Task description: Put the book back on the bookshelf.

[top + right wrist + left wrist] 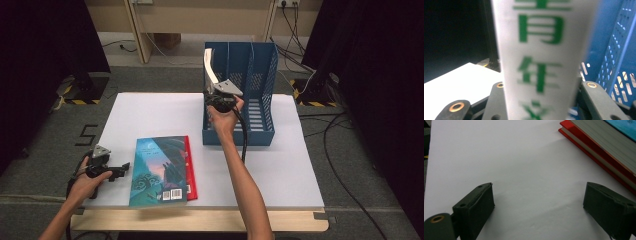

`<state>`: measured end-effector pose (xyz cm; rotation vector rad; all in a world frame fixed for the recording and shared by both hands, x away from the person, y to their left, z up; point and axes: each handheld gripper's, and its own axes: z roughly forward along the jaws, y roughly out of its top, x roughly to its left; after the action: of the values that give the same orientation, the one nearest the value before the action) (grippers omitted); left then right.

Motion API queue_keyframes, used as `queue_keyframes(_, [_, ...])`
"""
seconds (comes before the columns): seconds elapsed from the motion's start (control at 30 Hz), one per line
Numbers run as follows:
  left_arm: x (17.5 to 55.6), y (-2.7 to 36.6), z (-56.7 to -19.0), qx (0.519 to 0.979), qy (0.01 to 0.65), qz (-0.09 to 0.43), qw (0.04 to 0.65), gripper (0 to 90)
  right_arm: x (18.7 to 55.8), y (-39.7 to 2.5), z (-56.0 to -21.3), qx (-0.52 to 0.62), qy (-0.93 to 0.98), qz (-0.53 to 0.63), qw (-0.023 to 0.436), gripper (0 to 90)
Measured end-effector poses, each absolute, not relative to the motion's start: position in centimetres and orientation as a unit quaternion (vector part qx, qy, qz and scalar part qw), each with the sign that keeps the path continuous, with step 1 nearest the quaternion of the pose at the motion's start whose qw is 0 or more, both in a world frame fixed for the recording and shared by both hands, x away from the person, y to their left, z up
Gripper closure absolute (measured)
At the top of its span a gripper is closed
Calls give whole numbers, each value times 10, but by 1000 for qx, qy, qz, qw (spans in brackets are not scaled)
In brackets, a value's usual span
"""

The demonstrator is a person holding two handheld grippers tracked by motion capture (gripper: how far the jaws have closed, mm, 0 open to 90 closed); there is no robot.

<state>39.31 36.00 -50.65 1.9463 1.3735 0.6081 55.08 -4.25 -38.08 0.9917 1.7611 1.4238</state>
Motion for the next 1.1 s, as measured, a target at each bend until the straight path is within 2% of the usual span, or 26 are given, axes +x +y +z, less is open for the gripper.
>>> queue_keyframes(0.23, [393, 360, -507, 745, 527, 234, 335, 88, 537, -55, -387, 363, 692, 550, 293, 593])
queue_keyframes(0.53, [393, 360, -506, 747, 526, 233, 334, 88, 514, -70, -393, 339, 714, 539, 292, 595])
queue_keyframes(0.7, [393, 360, -506, 747, 526, 234, 334, 88, 501, -77, -401, 326, 726, 531, 293, 627])
queue_keyframes(1.1, [393, 360, -506, 747, 525, 234, 334, 89, 501, -80, -410, 308, 740, 519, 298, 708])
